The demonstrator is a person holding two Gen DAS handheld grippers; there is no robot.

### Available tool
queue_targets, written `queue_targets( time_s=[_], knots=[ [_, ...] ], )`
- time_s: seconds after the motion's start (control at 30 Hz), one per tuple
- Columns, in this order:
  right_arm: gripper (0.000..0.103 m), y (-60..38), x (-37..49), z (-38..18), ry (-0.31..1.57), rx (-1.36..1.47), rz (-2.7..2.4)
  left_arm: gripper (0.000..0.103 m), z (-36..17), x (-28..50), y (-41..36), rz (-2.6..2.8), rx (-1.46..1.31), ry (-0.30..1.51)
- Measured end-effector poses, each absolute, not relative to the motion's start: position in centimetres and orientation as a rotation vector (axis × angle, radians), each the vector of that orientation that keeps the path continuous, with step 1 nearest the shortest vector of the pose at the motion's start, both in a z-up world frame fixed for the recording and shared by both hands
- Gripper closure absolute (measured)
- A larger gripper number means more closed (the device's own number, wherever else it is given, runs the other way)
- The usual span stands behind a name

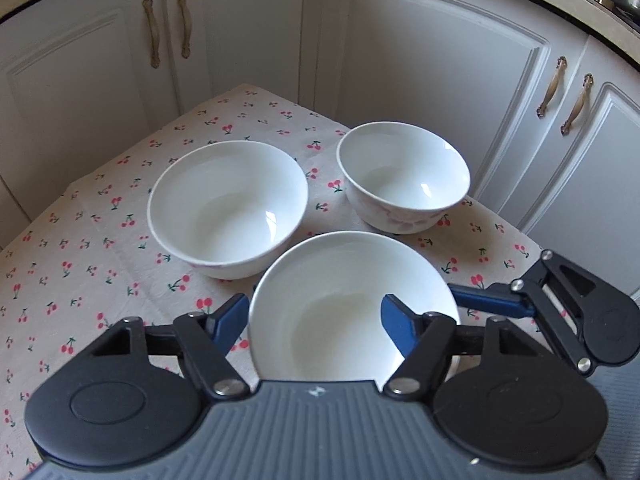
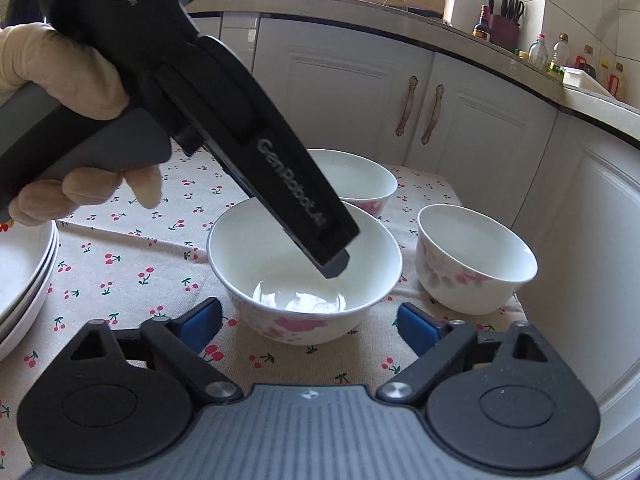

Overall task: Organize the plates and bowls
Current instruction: 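Grasp the rim of a white flower-print bowl with the left tool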

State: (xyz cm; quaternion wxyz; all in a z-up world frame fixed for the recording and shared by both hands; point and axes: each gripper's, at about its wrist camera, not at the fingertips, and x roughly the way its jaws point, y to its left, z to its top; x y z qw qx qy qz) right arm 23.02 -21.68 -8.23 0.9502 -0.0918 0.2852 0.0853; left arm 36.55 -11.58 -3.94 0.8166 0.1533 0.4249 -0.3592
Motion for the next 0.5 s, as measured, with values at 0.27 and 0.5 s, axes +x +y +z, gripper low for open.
queue_targets(
  time_s=[0.27, 0.5],
  knots=[
    [0.015, -21.89, 22.96, -8.37, 0.567, -0.193, 0.189, 0.034, -4.17, 37.09, -12.05, -0.776, 0.317, 0.912],
    [0.017, -21.51, 22.83, -8.29, 0.554, -0.230, 0.194, 0.034, -4.11, 36.95, -11.85, -0.778, 0.307, 0.908]
  ],
)
